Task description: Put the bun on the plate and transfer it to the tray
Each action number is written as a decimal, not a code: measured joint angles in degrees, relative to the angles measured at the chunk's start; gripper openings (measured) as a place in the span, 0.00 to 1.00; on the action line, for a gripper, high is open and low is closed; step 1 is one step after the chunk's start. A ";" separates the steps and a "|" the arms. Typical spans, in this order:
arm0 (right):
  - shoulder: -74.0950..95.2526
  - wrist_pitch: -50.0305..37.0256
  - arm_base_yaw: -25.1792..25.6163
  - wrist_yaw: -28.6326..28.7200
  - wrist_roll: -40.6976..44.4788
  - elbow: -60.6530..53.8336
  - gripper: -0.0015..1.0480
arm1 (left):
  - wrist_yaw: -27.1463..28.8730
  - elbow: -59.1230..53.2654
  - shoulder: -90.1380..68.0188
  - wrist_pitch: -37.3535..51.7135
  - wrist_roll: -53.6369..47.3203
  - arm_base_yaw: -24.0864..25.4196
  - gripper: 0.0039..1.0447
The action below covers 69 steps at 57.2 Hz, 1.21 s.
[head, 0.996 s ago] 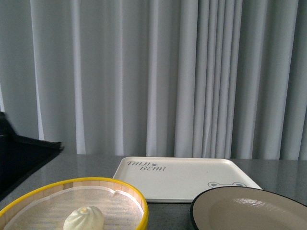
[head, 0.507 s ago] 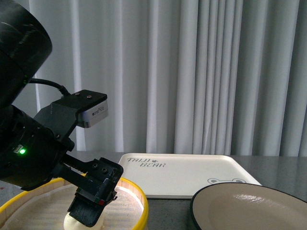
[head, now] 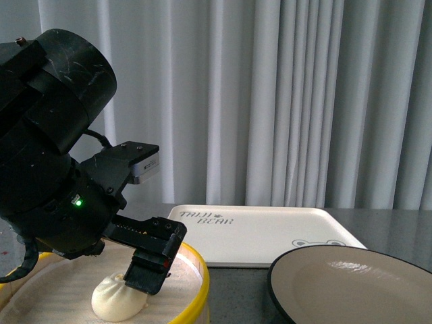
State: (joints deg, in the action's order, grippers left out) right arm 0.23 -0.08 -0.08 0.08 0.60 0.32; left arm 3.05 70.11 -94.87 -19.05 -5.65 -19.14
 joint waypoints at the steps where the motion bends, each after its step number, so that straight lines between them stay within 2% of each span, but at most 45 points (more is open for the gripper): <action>1: 0.00 0.00 0.00 0.00 0.00 0.00 0.92 | -0.02 0.04 -0.17 0.00 0.13 0.11 0.94; 36: 0.00 0.00 0.00 0.00 0.00 0.00 0.92 | -1.60 -1.03 -0.96 -0.02 1.18 1.95 0.94; 54: 0.00 0.00 0.00 0.00 0.00 0.00 0.92 | -2.25 -2.19 -0.83 -0.09 1.22 2.05 0.47; 69: 0.00 0.00 0.00 0.00 0.00 0.00 0.92 | -2.64 -1.95 -0.44 0.44 1.20 2.45 0.12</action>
State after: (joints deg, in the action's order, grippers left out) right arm 0.23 -0.08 -0.08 0.08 0.60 0.32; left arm 0.40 68.16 -95.31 -18.61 -4.45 -16.69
